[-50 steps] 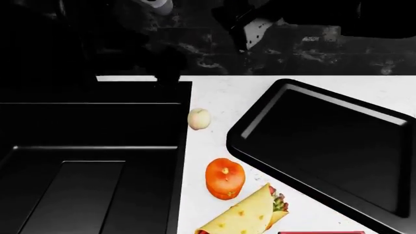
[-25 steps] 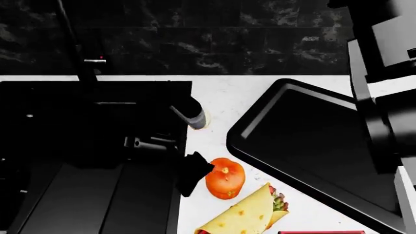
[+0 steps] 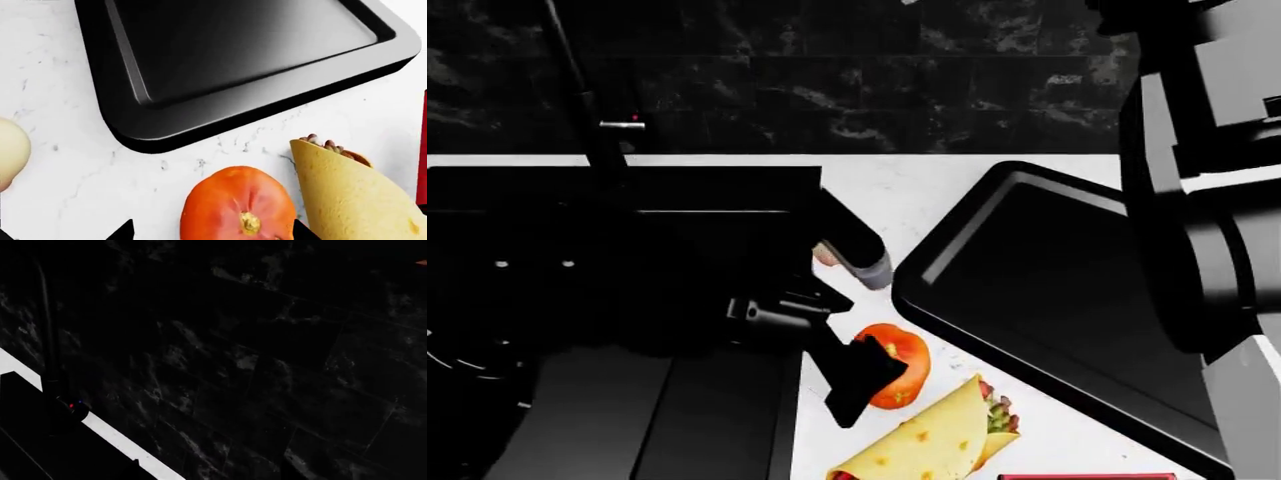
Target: Pick up the fruits and vegetables and place them in the sink. Turn on the sink faucet to wash them. Then turn the sink off and put them in the tray.
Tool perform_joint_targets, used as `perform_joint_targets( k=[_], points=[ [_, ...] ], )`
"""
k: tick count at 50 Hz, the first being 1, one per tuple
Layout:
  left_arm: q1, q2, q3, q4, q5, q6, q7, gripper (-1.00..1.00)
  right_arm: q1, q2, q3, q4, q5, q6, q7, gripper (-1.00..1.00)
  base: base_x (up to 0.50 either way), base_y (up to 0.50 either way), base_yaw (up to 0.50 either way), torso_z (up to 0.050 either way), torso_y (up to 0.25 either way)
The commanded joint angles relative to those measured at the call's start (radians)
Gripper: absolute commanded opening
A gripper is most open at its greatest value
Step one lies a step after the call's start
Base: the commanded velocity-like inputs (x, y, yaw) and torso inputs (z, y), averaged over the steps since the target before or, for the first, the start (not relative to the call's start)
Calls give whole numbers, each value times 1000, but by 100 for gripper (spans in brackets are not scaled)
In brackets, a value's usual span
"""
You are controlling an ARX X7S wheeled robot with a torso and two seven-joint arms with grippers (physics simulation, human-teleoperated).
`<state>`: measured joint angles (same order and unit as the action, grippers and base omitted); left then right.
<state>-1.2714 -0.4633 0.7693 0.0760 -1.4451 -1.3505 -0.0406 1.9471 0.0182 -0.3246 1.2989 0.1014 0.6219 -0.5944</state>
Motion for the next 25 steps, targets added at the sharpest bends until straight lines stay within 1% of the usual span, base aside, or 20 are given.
perform_joint_targets(
  k=[1,16,25],
  points=[
    [2,27,31,2,18,14,22,100,-20,6,34,9,-66,-9,-14,100,0,0,0,0,0],
    [26,31,54,11,23,28,15,100,-40,11,35,9,-81,-12,-19,100,0,0,0,0,0],
    [59,23,104,15,61,27,14,100,-60,12,25,9,-88,-17,-23,100,0,0,0,0,0]
  ],
)
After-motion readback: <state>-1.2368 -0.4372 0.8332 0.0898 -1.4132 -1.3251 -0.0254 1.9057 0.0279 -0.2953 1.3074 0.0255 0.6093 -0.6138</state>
